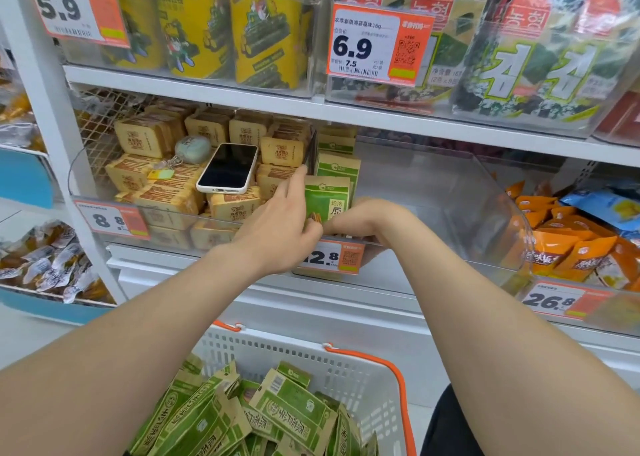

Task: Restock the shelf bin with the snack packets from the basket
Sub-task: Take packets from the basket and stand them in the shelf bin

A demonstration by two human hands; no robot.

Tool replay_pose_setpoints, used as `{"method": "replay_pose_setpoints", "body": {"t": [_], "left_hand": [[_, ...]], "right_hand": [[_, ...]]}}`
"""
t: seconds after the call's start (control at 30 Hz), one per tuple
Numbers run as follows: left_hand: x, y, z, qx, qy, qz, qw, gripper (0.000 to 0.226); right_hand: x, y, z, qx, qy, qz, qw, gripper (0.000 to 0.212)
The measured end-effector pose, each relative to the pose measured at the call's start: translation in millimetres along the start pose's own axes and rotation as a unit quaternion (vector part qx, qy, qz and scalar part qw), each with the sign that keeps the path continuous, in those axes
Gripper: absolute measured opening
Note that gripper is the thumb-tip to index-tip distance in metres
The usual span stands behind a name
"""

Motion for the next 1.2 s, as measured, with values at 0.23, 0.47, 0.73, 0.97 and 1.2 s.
{"method": "replay_pose_setpoints", "body": {"t": [0.23, 0.47, 0.73, 0.97, 1.2], "left_hand": [[-2, -2, 0, 0.008, 0.010, -0.003, 1.000, 0.089], [-5, -8, -1, 0.010, 0.021, -0.019, 1.000, 0.088], [-4, -6, 1, 0.011, 0.020, -0.026, 0.999, 0.087], [-5, -6, 1, 0.007, 0.014, -0.029, 0.999, 0.083], [-5, -6, 0, 0.011, 0.010, -0.026, 1.000, 0.083]], "right_hand": [[-18, -4, 5, 0.063, 0.072, -0.021, 0.995, 0.018], [-32, -5, 31, 0.024, 0.253, -0.003, 0.967, 0.096], [-37, -5, 27, -0.061, 0.219, 0.017, 0.974, 0.089], [-36, 0, 16, -0.167, 0.109, 0.011, 0.980, 0.052], [-26, -4, 14, -0.212, 0.094, 0.047, 0.972, 0.044]]}}
Point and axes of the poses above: each hand's wrist, its own x-axis away from the middle knuckle, its own z-axis out of the back of the hand, y = z × x, the point moved 8 cm from there along -x, towards the middle knuckle, and after that the axes turned 11 degrees about x, right-handed, at the moved point
